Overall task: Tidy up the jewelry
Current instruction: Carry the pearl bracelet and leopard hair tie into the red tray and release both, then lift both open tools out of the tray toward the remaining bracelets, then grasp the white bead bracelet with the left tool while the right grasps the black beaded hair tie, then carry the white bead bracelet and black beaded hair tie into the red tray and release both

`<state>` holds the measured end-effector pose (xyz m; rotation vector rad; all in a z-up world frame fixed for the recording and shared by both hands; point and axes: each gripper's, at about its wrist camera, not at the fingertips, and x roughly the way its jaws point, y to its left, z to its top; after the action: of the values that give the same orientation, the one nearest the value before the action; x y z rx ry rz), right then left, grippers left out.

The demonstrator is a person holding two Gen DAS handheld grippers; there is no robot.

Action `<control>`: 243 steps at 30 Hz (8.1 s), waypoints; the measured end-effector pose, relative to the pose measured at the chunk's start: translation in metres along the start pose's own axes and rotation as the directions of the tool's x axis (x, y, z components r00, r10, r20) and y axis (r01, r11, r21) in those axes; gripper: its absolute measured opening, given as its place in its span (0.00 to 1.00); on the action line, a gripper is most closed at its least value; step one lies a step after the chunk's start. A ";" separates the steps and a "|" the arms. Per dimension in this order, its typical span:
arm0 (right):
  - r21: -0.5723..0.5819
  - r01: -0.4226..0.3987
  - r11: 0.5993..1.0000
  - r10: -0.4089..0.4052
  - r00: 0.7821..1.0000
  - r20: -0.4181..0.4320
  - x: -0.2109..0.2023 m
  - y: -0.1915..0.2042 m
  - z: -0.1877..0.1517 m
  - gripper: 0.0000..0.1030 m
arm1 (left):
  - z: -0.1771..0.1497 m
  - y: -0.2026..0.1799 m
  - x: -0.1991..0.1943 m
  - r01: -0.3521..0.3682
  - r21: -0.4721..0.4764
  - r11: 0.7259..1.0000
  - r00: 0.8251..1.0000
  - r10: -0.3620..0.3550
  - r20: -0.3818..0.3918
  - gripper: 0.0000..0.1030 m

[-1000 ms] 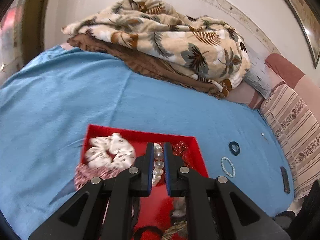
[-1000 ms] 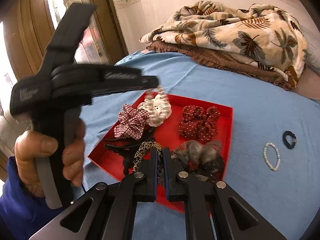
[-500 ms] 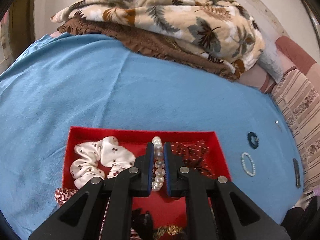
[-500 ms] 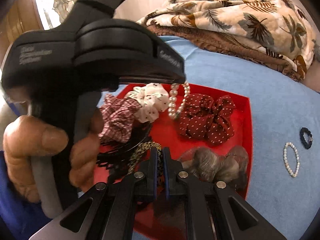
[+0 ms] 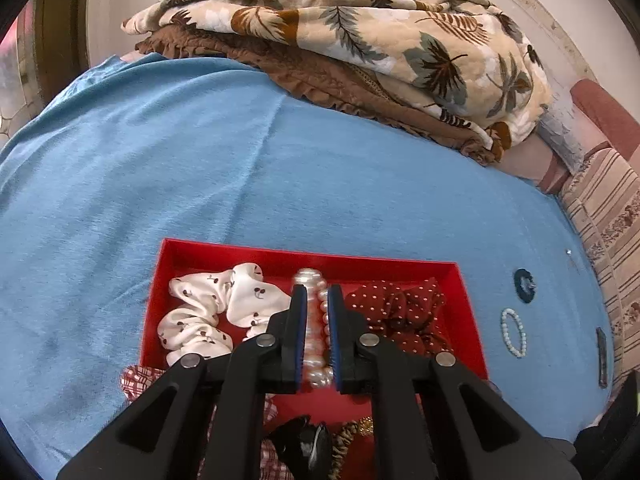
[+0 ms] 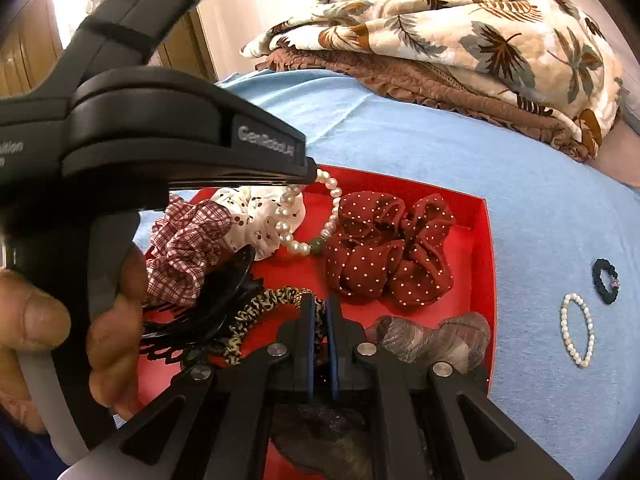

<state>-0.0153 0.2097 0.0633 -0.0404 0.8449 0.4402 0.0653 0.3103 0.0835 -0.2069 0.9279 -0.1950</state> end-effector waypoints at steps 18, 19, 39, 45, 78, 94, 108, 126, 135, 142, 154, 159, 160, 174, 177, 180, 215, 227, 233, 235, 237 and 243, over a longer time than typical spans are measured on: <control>0.023 -0.023 0.999 0.022 0.997 0.069 -0.072 -0.013 -0.013 0.42 | -0.014 0.021 -0.051 0.006 -0.064 0.998 0.990 0.003 0.141 0.46; 0.026 -0.017 1.000 0.016 0.998 0.065 -0.076 -0.018 -0.018 0.42 | -0.014 0.024 -0.053 0.004 -0.077 0.997 0.989 0.007 0.146 0.46; 0.196 0.143 0.970 -0.146 0.989 -0.001 -0.131 -0.123 -0.090 0.43 | -0.045 0.000 -0.065 -0.109 -0.030 0.994 0.978 0.112 0.176 0.47; 0.223 0.161 0.961 -0.167 0.986 0.009 -0.145 -0.145 -0.101 0.43 | -0.066 -0.031 -0.075 -0.163 0.040 0.986 0.969 0.152 0.195 0.47; 0.239 0.231 0.943 -0.265 0.957 0.119 -0.207 -0.232 -0.097 0.50 | -0.100 -0.228 -0.106 -0.197 0.278 0.940 0.966 0.137 0.220 0.58; 0.273 0.204 0.940 -0.242 0.964 0.112 -0.171 -0.275 -0.063 0.50 | -0.075 -0.254 -0.044 -0.212 0.252 0.944 0.972 0.177 0.155 0.60; 0.312 0.095 0.945 -0.116 0.992 0.049 -0.104 -0.325 -0.045 0.50 | -0.072 -0.259 0.026 -0.142 0.257 0.956 0.990 0.142 0.019 0.49; 0.265 0.091 0.960 -0.090 0.996 -0.017 -0.030 -0.326 -0.028 0.50 | -0.063 -0.237 0.093 -0.166 0.204 0.965 0.982 0.181 -0.057 0.43; 0.218 0.149 0.965 -0.147 0.989 -0.025 -0.011 -0.323 -0.013 0.50 | -0.063 -0.241 0.099 -0.194 0.223 0.955 0.980 0.200 -0.002 0.43; 0.172 0.187 0.967 -0.183 0.982 -0.041 -0.006 -0.319 -0.009 0.50 | -0.062 -0.242 0.102 -0.202 0.210 0.957 0.979 0.206 0.002 0.43; 0.212 0.215 0.953 -0.213 0.977 -0.029 -0.015 -0.324 -0.013 0.14 | -0.065 -0.247 0.100 -0.208 0.221 0.953 0.978 0.210 0.013 0.17; 0.212 0.214 0.954 -0.215 0.976 -0.016 -0.019 -0.322 -0.013 0.14 | -0.067 -0.248 0.095 -0.196 0.218 0.956 0.980 0.201 -0.001 0.05; 0.215 0.213 0.953 -0.215 0.977 -0.015 -0.019 -0.322 -0.013 0.14 | -0.067 -0.247 0.094 -0.190 0.209 0.959 0.981 0.195 -0.006 0.05; 0.240 0.195 0.951 -0.208 0.978 0.030 -0.046 -0.316 -0.016 0.14 | -0.073 -0.253 0.064 -0.171 0.214 0.962 0.985 0.171 0.018 0.05; 0.245 0.196 0.950 -0.210 0.977 0.034 -0.051 -0.315 -0.018 0.14 | -0.073 -0.255 0.057 -0.169 0.218 0.961 0.986 0.167 0.026 0.05; 0.251 0.194 0.948 -0.210 0.977 0.041 -0.057 -0.313 -0.019 0.14 | -0.074 -0.257 0.050 -0.168 0.222 0.960 0.986 0.164 0.035 0.05; 0.239 0.157 0.958 -0.181 0.980 0.082 -0.137 -0.220 -0.090 0.14 | -0.096 -0.185 -0.112 -0.130 0.168 0.977 0.967 0.087 0.239 0.05; 0.103 0.148 0.984 -0.161 0.978 0.130 -0.169 -0.150 -0.087 0.14 | -0.097 -0.105 -0.145 -0.180 0.121 0.976 0.951 0.141 0.275 0.05; 0.043 0.102 0.994 -0.107 0.984 0.140 -0.169 -0.110 -0.075 0.14 | -0.098 -0.072 -0.150 -0.202 0.089 0.975 0.943 0.169 0.288 0.05; 0.034 0.084 0.996 -0.088 0.987 0.135 -0.165 -0.100 -0.071 0.14 | -0.098 -0.061 -0.150 -0.200 0.070 0.977 0.943 0.172 0.287 0.05; 0.029 0.063 0.998 -0.067 0.990 0.127 -0.161 -0.090 -0.067 0.14 | -0.098 -0.052 -0.149 -0.199 0.055 0.979 0.942 0.175 0.288 0.05; -0.007 0.038 0.999 -0.037 0.993 0.113 -0.148 -0.062 -0.055 0.14 | -0.099 -0.031 -0.145 -0.184 0.015 0.983 0.942 0.172 0.287 0.05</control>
<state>-0.1160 0.0883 0.1262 -0.0396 0.7301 0.4078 -0.1015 0.3084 0.1458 -0.1076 0.6505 -0.0149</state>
